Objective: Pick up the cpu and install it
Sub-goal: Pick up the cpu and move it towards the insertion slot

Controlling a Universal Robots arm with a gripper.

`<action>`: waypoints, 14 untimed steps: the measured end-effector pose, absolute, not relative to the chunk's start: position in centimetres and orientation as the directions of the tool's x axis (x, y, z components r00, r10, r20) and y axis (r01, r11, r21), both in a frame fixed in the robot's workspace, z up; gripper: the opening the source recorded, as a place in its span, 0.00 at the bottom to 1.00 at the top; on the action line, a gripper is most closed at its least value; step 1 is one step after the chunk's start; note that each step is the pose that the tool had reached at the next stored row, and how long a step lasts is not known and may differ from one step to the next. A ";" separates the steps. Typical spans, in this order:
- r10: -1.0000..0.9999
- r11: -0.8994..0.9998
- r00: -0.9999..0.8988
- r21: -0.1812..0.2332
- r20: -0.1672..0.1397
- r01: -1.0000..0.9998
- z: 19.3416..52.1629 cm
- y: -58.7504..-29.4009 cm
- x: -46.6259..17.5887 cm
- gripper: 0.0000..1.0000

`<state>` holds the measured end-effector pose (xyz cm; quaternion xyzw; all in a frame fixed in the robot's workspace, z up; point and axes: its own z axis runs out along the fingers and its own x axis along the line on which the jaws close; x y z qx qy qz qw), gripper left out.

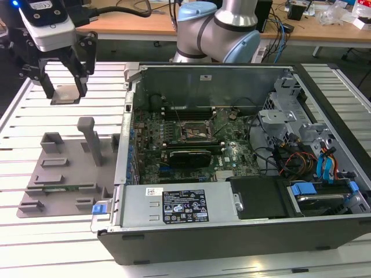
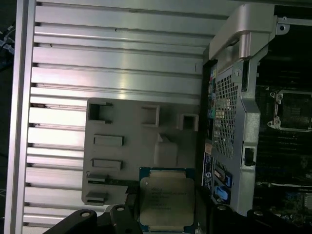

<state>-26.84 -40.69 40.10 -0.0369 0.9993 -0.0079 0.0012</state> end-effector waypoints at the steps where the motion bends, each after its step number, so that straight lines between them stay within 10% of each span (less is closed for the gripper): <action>1: -0.074 0.997 -0.997 -0.016 -0.002 -0.074 40.1 -40.7 -26.6 0.55; 14: -0.074 0.997 -0.997 -0.016 -0.002 -0.074 40.1 -40.6 -23.7 0.55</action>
